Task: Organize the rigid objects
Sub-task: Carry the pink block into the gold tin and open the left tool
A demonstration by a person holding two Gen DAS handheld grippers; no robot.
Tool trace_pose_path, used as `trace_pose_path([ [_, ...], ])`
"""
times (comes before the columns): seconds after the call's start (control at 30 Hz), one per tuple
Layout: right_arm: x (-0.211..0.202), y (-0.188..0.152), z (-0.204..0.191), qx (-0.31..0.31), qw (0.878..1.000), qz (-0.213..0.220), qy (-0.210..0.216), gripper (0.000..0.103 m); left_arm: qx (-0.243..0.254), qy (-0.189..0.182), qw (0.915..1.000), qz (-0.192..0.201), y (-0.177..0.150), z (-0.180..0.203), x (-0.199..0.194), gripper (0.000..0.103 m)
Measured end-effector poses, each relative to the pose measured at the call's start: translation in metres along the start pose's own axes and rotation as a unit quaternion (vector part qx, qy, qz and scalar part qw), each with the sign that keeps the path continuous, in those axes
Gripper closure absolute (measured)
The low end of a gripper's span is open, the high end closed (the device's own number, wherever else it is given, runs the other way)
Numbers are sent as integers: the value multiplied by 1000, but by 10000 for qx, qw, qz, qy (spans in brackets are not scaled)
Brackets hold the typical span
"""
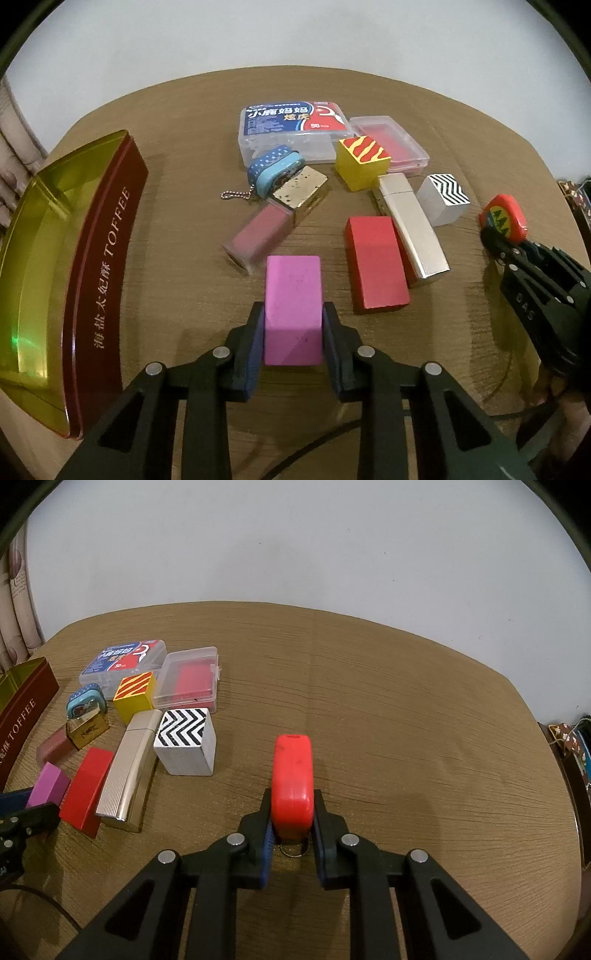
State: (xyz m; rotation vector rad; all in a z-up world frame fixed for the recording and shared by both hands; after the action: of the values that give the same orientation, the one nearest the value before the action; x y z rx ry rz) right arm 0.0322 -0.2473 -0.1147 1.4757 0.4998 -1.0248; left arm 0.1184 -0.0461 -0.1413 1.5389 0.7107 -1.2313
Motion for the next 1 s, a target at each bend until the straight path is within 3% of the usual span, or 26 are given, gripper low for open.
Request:
trace_pose_path([
  [0.3,3,-1,-7,-13,10000,2,-24,85,191,-107,9994,262,2,-16,-38,77],
  [0.5,3,-1,-11,-26,10000,-8,-36,85,151,158,9987,451,9,-45,-66,77],
  [0.73,2,-1,-11,-32,10000,-17,-47,85,-362,687,9956,515,16,-115,-78,76],
  [1.0,-2,0,-11,-33,10000,-31,-50,85,-997,1091,9889,150,22,-199,-49,76],
])
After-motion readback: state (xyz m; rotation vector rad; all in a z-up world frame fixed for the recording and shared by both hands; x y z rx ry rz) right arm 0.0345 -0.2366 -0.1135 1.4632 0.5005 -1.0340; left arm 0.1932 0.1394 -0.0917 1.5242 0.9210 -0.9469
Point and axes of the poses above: each gripper's, at about its wrist camera, not at the fingertips, and x roughly the way its jaws point, z to its right, y to its top, the point moved 5 cm from there along x, roughly the way its jaws point, and after that the axes turned 6 degrees about -z, right-handed, at the moved point
